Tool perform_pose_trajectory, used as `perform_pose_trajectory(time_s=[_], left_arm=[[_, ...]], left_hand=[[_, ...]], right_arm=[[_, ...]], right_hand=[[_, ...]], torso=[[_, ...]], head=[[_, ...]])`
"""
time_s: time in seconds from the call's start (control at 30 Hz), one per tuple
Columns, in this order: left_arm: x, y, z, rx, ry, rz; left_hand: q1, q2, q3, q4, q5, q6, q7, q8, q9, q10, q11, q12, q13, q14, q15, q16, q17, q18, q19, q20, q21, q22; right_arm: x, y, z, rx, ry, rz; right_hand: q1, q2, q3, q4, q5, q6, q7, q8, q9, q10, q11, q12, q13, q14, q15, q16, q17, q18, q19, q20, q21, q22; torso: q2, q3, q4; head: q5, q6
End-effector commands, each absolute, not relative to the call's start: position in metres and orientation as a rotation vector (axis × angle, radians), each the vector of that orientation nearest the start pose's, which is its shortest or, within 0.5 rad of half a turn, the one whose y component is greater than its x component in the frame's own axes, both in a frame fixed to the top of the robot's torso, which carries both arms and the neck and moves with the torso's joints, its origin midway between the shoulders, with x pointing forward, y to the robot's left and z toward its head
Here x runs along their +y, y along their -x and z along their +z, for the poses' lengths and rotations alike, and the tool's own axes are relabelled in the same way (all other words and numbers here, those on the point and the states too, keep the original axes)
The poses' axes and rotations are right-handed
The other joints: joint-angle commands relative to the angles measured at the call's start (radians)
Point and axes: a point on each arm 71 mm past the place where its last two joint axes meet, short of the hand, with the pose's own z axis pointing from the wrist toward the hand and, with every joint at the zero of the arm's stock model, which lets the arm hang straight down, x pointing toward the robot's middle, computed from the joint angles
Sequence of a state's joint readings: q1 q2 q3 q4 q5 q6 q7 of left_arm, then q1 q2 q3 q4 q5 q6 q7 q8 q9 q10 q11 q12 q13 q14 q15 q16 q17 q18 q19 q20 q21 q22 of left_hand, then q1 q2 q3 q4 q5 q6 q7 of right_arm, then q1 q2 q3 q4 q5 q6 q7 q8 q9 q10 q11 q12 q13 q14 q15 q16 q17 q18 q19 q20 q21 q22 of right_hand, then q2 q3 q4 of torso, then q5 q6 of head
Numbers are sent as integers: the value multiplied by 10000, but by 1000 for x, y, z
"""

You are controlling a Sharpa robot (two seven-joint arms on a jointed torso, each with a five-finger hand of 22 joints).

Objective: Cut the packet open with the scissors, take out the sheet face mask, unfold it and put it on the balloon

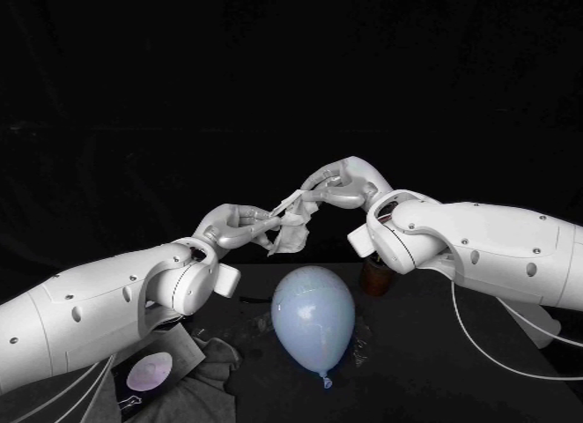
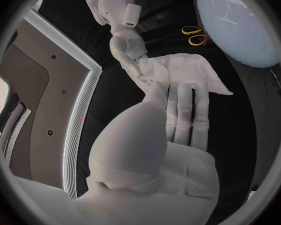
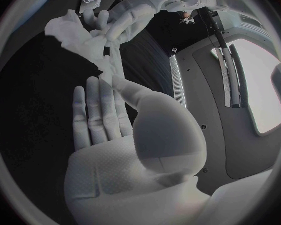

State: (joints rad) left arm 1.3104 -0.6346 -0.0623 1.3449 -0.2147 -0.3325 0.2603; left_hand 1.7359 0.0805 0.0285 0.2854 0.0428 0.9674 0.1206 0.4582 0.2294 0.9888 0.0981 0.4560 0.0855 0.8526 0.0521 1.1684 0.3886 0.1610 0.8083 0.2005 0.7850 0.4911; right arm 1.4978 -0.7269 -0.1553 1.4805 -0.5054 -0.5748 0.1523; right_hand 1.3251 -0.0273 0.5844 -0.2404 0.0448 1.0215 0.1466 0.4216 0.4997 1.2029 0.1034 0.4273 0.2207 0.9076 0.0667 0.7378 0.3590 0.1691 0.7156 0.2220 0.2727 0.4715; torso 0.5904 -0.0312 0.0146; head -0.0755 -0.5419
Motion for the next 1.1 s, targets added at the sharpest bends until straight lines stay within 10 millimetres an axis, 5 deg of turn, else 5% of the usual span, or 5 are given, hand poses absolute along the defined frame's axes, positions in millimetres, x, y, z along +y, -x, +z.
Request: perform_pose_trajectory(time_s=[0.03, 0.67, 1.1], left_arm=[[155, -535, -139, 14871, 8194, -14364], [159, -548, -89, 15503, 7002, -14484], [169, -560, -84, 16599, 6801, -14532]], left_hand=[[28, 84, 101, -3, 61, -35, 88, 59, 49, 44, 3, 32, 3, 73, -19, 66, 23, 195, -26, -85, 99, 64], [-357, -341, 1162, 24, 59, -223, 124, 424, 441, 323, -99, -1, -14, 1002, -178, 1411, 514, 212, -76, -306, 1361, 1026], [-916, -840, 2770, 26, 66, -521, 199, 679, 1174, 1326, -150, -1058, -159, 1997, -261, 1699, 863, 226, 174, -543, 1936, 1415]], right_arm=[[-171, -525, -70, 13995, -4067, 11109], [-159, -519, -65, 13782, 1498, 8661], [-160, -521, -51, 12710, 2787, 7493]], right_hand=[[33, 76, 85, -8, 33, 1, -67, 76, 12, 234, -307, 48, 15, 50, -29, 62, 9, 152, -83, 4, 40, 26], [50, -16, 115, -75, 32, 35, -87, 145, 36, 280, -328, 84, 65, 114, -56, 82, 12, 160, -199, -8, 222, 254], [51, -52, 87, -45, 32, 67, -109, 169, 35, 328, -352, 102, 104, 185, -84, 70, 0, 164, -185, -28, 370, 405]], torso=[[6, -5, 6], [-8, 4, 3], [3, -1, -1]], head=[[-5, -16], [127, -50], [115, -6]])
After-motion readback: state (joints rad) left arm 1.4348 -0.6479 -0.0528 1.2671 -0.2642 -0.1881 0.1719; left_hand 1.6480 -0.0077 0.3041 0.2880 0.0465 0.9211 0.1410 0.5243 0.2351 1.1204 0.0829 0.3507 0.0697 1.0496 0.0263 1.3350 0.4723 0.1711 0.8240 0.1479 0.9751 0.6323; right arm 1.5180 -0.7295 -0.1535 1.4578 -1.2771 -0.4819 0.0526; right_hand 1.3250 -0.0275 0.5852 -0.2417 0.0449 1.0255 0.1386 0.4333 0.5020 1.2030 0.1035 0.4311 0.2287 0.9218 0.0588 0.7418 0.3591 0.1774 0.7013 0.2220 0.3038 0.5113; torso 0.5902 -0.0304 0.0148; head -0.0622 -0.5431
